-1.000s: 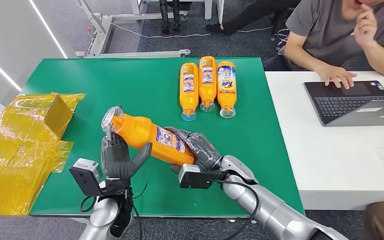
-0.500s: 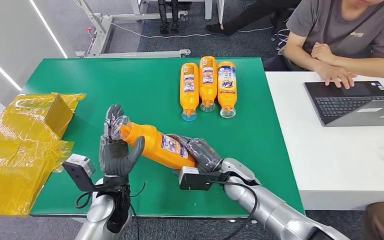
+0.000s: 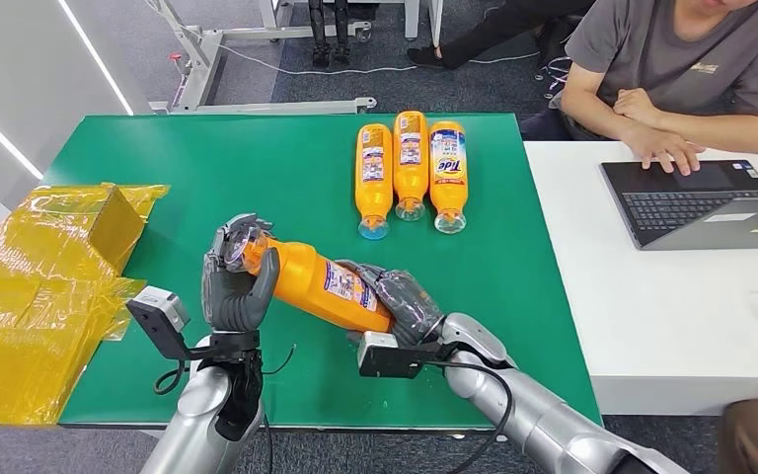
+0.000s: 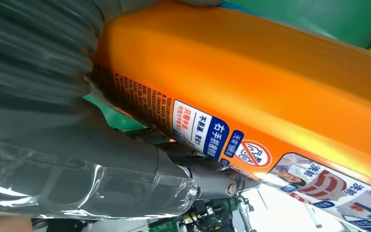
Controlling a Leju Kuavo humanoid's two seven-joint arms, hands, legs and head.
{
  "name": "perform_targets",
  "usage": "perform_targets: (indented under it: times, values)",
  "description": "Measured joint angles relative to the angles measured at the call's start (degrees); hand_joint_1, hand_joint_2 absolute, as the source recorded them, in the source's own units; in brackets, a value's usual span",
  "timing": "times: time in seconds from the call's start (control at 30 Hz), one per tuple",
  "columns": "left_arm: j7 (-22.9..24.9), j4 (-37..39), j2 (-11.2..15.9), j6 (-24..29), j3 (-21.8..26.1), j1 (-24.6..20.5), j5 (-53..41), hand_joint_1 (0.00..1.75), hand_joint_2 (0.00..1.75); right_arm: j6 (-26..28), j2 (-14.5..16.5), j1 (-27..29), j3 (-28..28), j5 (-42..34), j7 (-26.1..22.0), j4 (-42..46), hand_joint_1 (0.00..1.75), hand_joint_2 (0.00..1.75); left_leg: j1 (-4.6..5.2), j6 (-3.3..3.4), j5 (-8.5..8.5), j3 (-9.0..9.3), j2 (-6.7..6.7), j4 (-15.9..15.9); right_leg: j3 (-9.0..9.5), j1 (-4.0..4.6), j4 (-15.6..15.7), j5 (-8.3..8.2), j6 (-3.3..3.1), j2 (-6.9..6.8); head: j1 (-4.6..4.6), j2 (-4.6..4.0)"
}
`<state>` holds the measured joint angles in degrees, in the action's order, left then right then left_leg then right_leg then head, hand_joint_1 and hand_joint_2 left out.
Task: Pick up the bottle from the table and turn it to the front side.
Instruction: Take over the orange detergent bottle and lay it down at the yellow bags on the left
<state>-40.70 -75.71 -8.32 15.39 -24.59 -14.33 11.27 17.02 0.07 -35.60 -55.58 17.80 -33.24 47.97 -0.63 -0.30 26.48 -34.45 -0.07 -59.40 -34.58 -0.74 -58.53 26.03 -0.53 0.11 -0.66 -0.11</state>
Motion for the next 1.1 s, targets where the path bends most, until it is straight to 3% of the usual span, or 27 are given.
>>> perform_targets:
  times: [0.13,0.17,0.63,0.77,0.87,1.1]
  values:
    - [0.0,0.2,0.0,0.0,-0.2,-0.3,0.3,0.02,1.75,-0.1,0.1,0.0,0.0,-0.4,-0.6,-0.2,1.75,1.75,0.0,0.0,0.0,0.0,-0.02,0.0,0.0,0.0,0.0,0.0,0.0,-0.02,0.0,0.0]
    - [0.0,0.4,0.1,0.0,-0.3,-0.4,0.3,0.0,1.75,-0.1,0.2,0.0,0.0,-0.4,-0.8,-0.3,1.75,1.75,0.0,0.0,0.0,0.0,-0.02,0.0,0.01,0.0,0.0,0.0,0.0,-0.02,0.0,0.0]
    - [0.4,3.0,0.2,-0.5,-1.4,0.2,0.4,0.0,1.75,-2.2,2.5,-2.2,-0.1,-0.3,-2.2,-0.5,1.75,1.75,0.0,-0.02,-0.02,0.01,-0.02,0.0,0.0,0.0,0.0,0.0,0.0,-0.02,0.0,0.0]
    - [0.4,3.2,0.3,-0.5,-1.4,0.3,0.3,1.67,1.75,-3.1,2.7,-2.5,-0.2,0.1,-2.0,-0.5,1.75,1.75,0.0,-0.02,-0.02,0.0,-0.02,0.0,0.0,0.0,0.0,0.0,0.0,-0.02,0.01,0.0]
    - [0.4,3.3,0.3,-0.5,-1.5,0.4,0.2,1.75,1.75,-3.6,2.7,-2.7,-0.3,0.2,-1.7,-0.5,1.75,1.75,0.0,-0.02,-0.02,0.0,-0.02,0.0,0.0,0.0,0.0,0.0,0.0,-0.02,0.0,0.0]
    - [0.3,3.2,0.2,-0.1,-1.7,1.1,0.3,1.75,1.75,-3.9,2.7,-2.7,-0.4,0.9,-1.4,-0.5,1.75,1.75,0.0,-0.02,-0.02,0.01,-0.02,0.0,0.0,0.0,0.0,0.0,0.0,-0.02,-0.01,0.0]
